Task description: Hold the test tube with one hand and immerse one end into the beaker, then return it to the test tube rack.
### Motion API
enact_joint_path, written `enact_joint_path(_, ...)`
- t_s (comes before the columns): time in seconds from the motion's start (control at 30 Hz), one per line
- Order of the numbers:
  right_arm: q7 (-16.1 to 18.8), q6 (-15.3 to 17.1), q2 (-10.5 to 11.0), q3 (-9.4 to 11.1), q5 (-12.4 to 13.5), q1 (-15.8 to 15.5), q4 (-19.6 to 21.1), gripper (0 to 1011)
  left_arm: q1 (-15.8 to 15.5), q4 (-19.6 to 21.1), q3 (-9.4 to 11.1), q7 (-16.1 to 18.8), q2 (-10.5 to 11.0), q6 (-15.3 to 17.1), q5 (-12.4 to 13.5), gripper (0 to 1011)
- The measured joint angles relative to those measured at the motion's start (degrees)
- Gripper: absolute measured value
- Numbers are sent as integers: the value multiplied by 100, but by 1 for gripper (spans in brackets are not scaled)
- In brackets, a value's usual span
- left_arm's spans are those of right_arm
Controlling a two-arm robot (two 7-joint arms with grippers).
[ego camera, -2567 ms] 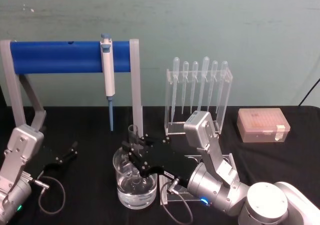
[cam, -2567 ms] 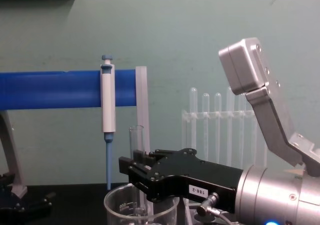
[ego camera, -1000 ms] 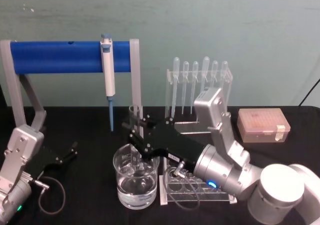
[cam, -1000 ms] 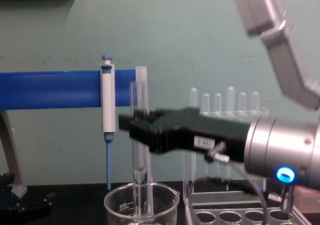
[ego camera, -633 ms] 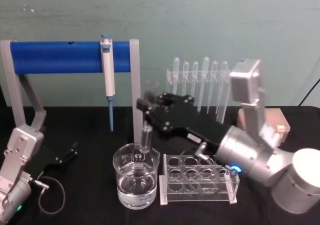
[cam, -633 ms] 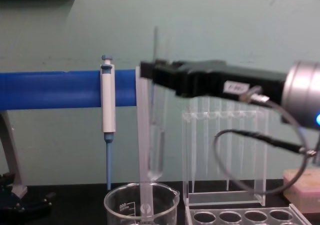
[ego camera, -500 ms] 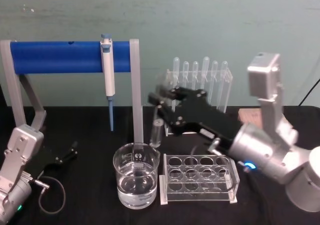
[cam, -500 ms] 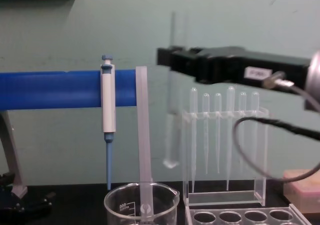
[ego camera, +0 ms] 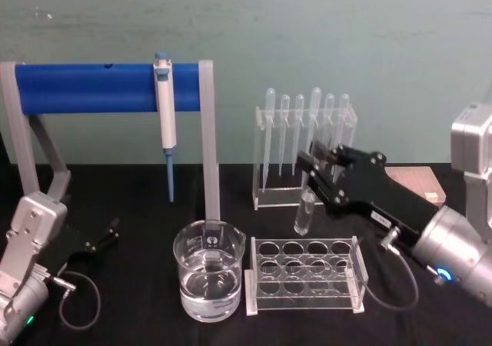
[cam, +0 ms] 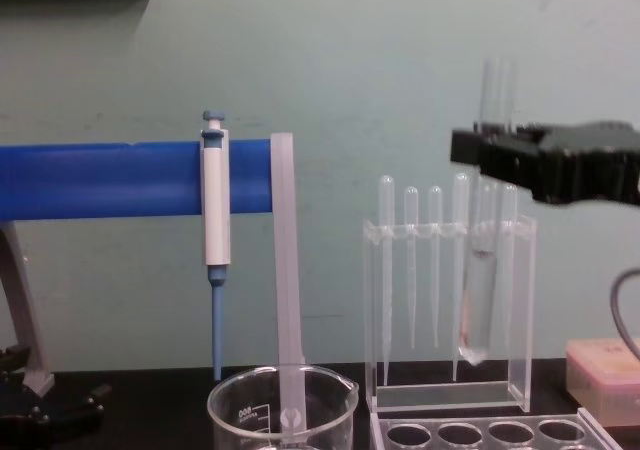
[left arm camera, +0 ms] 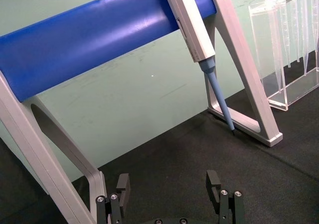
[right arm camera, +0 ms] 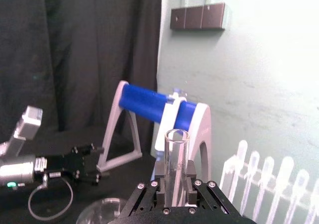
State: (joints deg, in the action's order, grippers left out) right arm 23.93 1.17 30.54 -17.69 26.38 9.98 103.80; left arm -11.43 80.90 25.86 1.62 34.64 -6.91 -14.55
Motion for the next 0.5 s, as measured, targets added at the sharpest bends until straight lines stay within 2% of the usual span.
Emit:
enact_joint_path(0.23, -73, -150, -91, -35, -139, -186, -251, 227, 0, 0, 0, 0, 0, 0, 0, 1000)
enact_joint_path(0.5, -69, -192, -235, -80, -206, -226, -472, 227, 0, 0, 0, 0, 0, 0, 0, 1000)
